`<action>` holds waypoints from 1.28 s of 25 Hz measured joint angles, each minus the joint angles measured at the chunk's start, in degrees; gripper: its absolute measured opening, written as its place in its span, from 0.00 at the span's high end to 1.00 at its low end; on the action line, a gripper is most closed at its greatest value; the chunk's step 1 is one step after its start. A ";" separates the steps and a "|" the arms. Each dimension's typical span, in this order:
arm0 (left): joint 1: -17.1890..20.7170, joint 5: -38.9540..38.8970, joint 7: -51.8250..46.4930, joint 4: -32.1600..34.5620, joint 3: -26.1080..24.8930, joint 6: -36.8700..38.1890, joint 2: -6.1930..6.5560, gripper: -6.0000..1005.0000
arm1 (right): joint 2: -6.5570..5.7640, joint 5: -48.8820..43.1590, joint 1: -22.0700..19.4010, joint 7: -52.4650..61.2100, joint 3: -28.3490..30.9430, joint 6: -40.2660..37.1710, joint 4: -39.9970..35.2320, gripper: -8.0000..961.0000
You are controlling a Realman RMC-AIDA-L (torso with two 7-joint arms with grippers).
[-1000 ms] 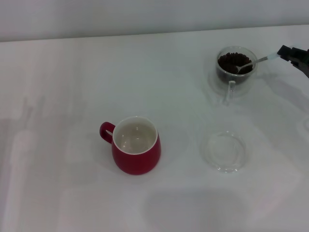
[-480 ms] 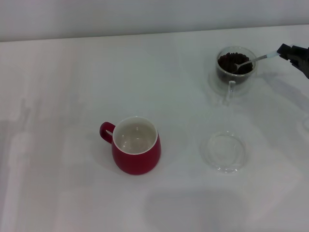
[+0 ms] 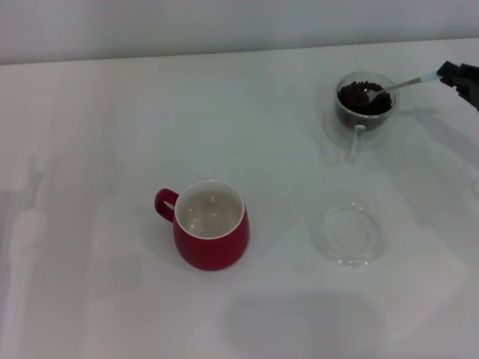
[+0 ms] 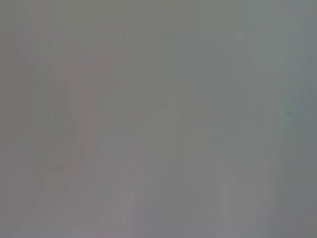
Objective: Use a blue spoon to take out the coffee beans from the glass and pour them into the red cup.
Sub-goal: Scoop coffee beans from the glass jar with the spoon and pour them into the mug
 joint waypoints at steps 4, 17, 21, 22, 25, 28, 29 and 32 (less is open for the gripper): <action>0.24 0.00 0.00 0.01 0.00 -0.03 0.00 0.12 | 0.29 0.01 0.06 0.01 1.78 0.01 0.44 0.81; 0.86 0.00 0.00 0.02 0.00 -0.18 -0.07 0.11 | 0.12 0.10 0.01 1.80 3.35 -0.64 0.70 0.81; 1.03 0.00 0.00 0.02 0.00 -0.22 -0.09 0.11 | 0.03 0.10 0.01 2.82 3.38 -1.06 0.70 0.81; 1.07 0.00 0.00 0.02 0.00 -0.26 -0.09 0.12 | 0.01 0.10 -0.01 2.92 3.38 -1.25 0.70 0.81; 1.06 0.00 0.00 0.02 0.00 -0.28 -0.09 0.12 | -0.03 0.10 -0.21 3.15 3.41 -2.43 0.70 0.81; 1.06 0.00 0.00 0.02 0.05 -0.29 -0.10 0.12 | 0.12 0.16 -0.56 3.27 4.28 -4.59 0.70 0.81; 1.05 0.00 0.00 0.02 0.06 -0.30 -0.09 0.12 | 0.25 0.18 -0.67 3.28 4.76 -5.48 0.70 0.81; 1.04 0.00 0.00 0.02 0.08 -0.30 -0.09 0.12 | 0.36 0.10 -0.92 3.37 5.31 -7.21 0.70 0.81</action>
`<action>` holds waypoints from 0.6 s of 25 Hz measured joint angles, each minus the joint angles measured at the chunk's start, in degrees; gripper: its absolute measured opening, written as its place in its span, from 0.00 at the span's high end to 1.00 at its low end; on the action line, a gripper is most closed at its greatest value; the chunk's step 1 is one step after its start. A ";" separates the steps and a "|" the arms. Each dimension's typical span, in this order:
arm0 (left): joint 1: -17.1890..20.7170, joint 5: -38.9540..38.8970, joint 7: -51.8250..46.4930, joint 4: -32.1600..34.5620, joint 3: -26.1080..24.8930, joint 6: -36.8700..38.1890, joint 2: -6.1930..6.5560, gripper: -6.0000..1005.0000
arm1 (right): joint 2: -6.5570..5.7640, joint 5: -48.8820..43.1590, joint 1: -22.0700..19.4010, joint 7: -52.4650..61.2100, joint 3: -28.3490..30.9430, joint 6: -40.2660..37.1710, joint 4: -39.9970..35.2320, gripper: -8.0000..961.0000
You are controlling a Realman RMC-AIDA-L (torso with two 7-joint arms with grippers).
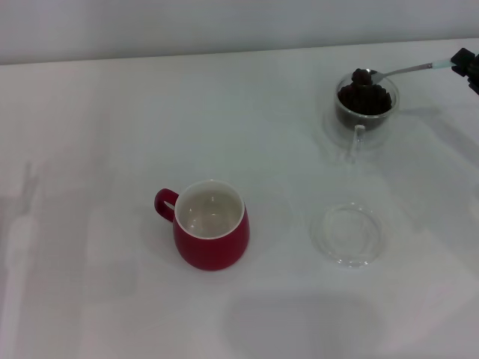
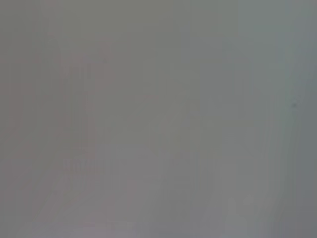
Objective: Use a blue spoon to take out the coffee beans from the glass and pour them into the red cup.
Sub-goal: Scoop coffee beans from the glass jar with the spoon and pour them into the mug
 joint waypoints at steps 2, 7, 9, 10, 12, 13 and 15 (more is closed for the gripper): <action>0.00 0.00 0.00 0.00 0.00 0.00 0.04 0.11 | 0.02 -0.13 -0.18 0.24 -0.04 -0.82 0.00 0.81; -0.06 0.00 0.00 0.00 -0.07 0.00 0.08 0.12 | 0.20 -0.32 -0.38 0.98 -0.33 -2.43 0.00 0.81; -0.19 0.00 0.00 0.00 -0.08 0.00 0.09 0.12 | 0.33 -0.40 -0.39 1.08 -0.34 -2.18 0.00 0.81; -0.23 0.00 0.00 0.00 -0.08 0.00 0.09 0.12 | 0.49 -0.42 -0.40 1.09 -0.27 -1.82 0.00 0.81; -0.25 0.00 0.00 0.00 -0.08 0.01 0.09 0.12 | 0.83 -0.42 -0.40 1.09 -0.08 -0.50 0.00 0.81; -0.26 0.00 0.00 0.00 -0.08 0.01 0.09 0.12 | 0.94 -0.42 -0.35 1.10 -0.08 0.25 0.00 0.81; -0.27 0.00 0.00 0.00 -0.08 0.01 0.09 0.12 | 1.06 -0.42 -0.13 1.10 -0.28 1.14 0.02 0.81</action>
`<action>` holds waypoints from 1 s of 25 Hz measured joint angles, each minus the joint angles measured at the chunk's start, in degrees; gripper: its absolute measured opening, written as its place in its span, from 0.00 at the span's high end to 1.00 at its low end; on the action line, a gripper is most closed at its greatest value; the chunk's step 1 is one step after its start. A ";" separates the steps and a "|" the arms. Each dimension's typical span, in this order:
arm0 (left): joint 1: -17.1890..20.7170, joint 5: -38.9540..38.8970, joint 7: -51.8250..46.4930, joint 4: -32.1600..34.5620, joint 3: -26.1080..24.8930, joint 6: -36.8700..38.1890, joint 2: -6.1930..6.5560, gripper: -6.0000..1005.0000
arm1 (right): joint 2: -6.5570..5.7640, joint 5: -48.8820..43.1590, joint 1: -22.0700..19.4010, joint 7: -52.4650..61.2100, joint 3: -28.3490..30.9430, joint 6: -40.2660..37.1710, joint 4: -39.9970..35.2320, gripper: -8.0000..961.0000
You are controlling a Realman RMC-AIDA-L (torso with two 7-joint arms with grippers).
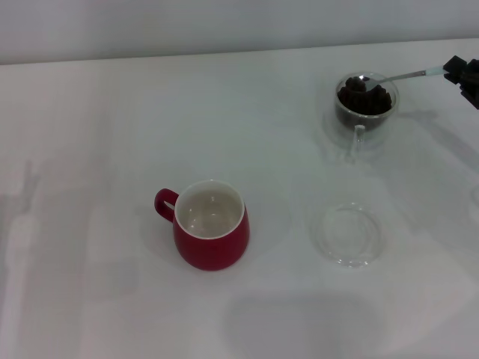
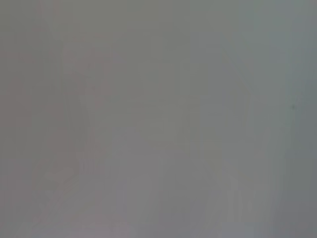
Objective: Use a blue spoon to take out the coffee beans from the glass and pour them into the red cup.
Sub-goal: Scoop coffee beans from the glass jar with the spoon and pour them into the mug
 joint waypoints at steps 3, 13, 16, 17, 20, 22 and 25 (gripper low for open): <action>0.01 0.00 0.00 0.00 0.00 0.00 0.00 0.12 | -0.06 -0.03 0.25 0.45 -0.21 -0.49 0.51 0.81; -0.48 0.00 0.00 0.00 0.00 -0.05 0.08 0.12 | -0.01 -0.12 -0.40 2.16 -0.27 -6.65 1.70 0.80; -0.67 0.00 0.00 0.00 0.00 -0.08 0.09 0.12 | 0.01 -0.12 -0.42 2.16 -0.29 -8.59 2.79 0.80; -0.71 0.00 0.00 0.00 0.01 -0.09 0.09 0.12 | 0.08 -0.12 -0.40 2.10 -0.39 -9.14 3.31 0.80; -0.72 0.00 0.00 0.00 0.07 -0.10 0.09 0.12 | 0.28 -0.18 -0.25 1.69 -1.36 -9.76 4.43 0.80; -0.72 0.00 0.00 0.00 0.13 -0.10 0.09 0.12 | 0.37 -0.23 -0.17 1.41 -2.44 -9.87 4.82 0.80; -0.72 0.01 0.00 0.00 0.17 -0.10 0.09 0.12 | 0.50 -0.23 0.04 1.00 -3.73 -10.22 5.22 0.80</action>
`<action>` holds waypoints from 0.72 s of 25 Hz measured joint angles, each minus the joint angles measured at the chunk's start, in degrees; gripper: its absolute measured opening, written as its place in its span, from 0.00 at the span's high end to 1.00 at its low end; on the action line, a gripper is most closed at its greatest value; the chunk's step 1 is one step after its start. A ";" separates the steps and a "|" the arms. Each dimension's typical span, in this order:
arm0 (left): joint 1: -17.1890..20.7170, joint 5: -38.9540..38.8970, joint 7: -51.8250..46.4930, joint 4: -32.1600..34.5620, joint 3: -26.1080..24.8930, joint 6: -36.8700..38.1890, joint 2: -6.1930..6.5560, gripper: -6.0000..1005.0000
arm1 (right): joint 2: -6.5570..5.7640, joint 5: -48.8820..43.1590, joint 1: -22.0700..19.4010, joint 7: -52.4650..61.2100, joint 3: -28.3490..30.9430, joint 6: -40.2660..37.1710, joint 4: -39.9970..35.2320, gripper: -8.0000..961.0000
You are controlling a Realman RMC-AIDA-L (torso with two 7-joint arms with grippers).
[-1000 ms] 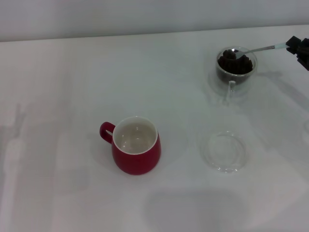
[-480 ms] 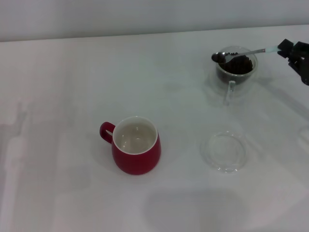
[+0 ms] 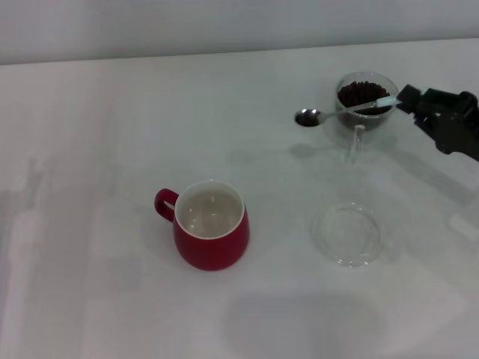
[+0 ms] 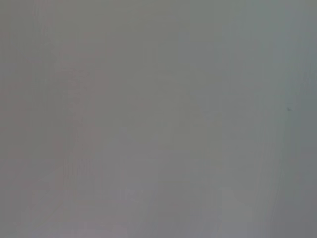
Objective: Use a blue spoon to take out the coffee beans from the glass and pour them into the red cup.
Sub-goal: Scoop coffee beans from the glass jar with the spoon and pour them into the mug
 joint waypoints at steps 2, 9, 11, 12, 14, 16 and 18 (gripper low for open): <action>-0.07 0.03 0.00 0.00 -0.03 0.00 0.00 0.12 | 0.12 0.12 0.05 -0.33 -1.32 -0.22 0.04 0.80; -0.38 0.03 0.00 0.00 -0.10 0.01 0.00 0.12 | 0.38 0.50 0.30 -1.52 -4.14 -0.95 0.91 0.80; -0.38 0.04 0.00 -0.02 -0.15 0.01 0.00 0.12 | 0.42 0.50 0.48 -1.69 -4.77 -1.44 1.19 0.80; -0.38 0.04 0.00 -0.04 -0.16 0.01 0.00 0.12 | 0.44 0.50 0.57 -1.76 -5.18 -1.67 1.27 0.80; -0.41 0.06 0.00 -0.08 -0.16 0.01 0.00 0.12 | 0.51 0.56 0.73 -2.04 -6.15 -2.24 1.36 0.80; -0.46 0.07 0.00 -0.09 -0.17 0.01 0.00 0.12 | 0.59 0.65 0.90 -2.36 -6.82 -2.78 1.43 0.80; -0.48 0.08 0.00 -0.09 -0.16 0.01 0.00 0.12 | 0.66 0.70 1.04 -2.58 -7.63 -3.20 1.48 0.80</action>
